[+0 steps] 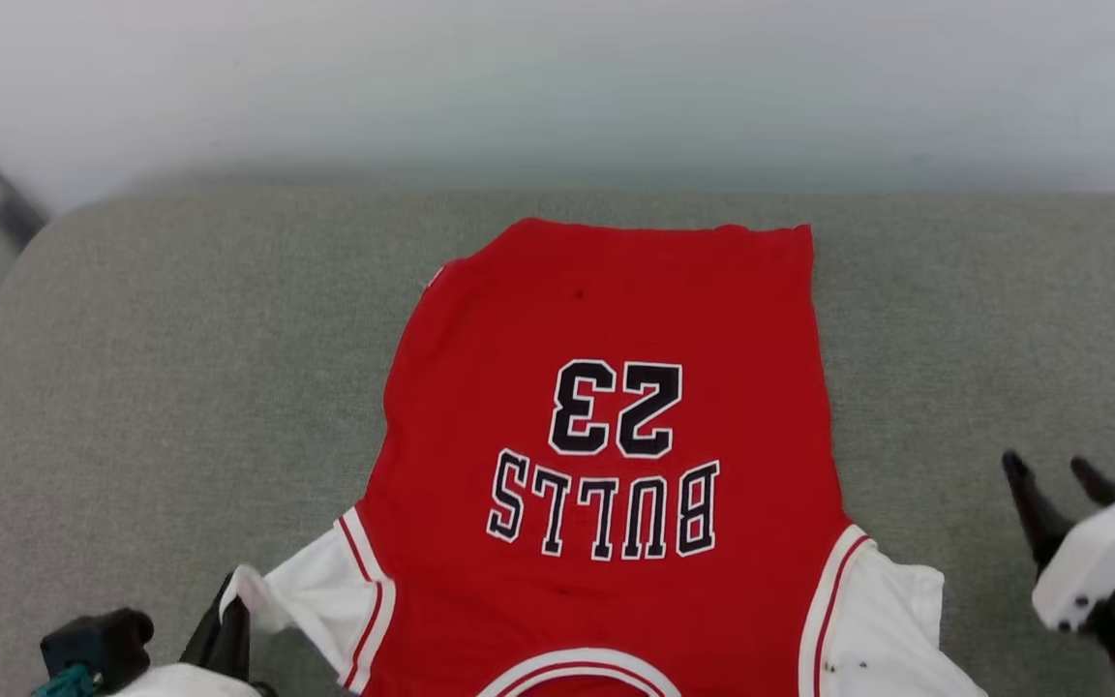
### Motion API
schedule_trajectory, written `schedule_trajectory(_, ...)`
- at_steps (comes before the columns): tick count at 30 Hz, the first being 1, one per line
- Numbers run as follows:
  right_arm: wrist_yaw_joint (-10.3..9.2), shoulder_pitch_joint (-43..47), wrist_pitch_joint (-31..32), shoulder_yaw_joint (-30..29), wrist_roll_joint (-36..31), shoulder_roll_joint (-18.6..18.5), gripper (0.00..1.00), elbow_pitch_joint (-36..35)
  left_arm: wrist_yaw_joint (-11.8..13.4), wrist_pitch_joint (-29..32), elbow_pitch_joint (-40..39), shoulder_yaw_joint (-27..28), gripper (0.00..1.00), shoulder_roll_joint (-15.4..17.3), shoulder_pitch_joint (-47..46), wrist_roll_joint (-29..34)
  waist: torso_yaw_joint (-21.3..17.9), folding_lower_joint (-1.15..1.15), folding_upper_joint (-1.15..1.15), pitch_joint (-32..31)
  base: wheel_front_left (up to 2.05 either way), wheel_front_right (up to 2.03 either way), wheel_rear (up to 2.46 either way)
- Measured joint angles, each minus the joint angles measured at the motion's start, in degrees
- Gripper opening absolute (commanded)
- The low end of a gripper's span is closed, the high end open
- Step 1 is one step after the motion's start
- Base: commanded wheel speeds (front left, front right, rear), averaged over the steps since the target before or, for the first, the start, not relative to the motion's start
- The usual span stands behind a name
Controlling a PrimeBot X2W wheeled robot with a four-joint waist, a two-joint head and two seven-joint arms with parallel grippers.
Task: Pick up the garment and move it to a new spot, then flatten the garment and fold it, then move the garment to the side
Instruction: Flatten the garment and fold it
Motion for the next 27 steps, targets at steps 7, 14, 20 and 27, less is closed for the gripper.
schedule_trajectory(7, 0.0, -21.4, 2.9, -1.2, 0.1, -1.5, 1.0, 11.4, -1.2, -1.1, -3.2, -1.7, 0.0, -0.2, -8.4, 2.6, 2.8, 0.01, 0.0, 6.9, 0.0, 0.0, 0.0)
schedule_trajectory(14, 0.01, -40.2, 13.5, -0.3, -1.9, -3.8, 1.0, 21.6, -2.6, -2.0, -6.4, -4.0, 0.0, -1.0, -13.8, 4.5, 6.5, 0.02, 0.0, 14.4, 0.0, 0.0, 0.0)
schedule_trajectory(20, 0.0, -51.8, 23.0, -1.6, -6.1, -5.0, 1.0, 26.9, -4.1, -2.5, -8.0, -6.2, 0.0, -2.5, -18.0, 5.3, 9.9, 0.02, 0.0, 20.6, 0.0, 0.0, 0.0)
schedule_trajectory(27, 0.0, -59.8, 27.9, -2.0, -10.8, -5.3, 1.0, 29.4, -6.0, -4.5, -7.1, -7.3, 0.0, -4.1, -22.0, 5.3, 13.8, 0.02, 0.0, 27.0, 0.0, 0.0, 0.0)
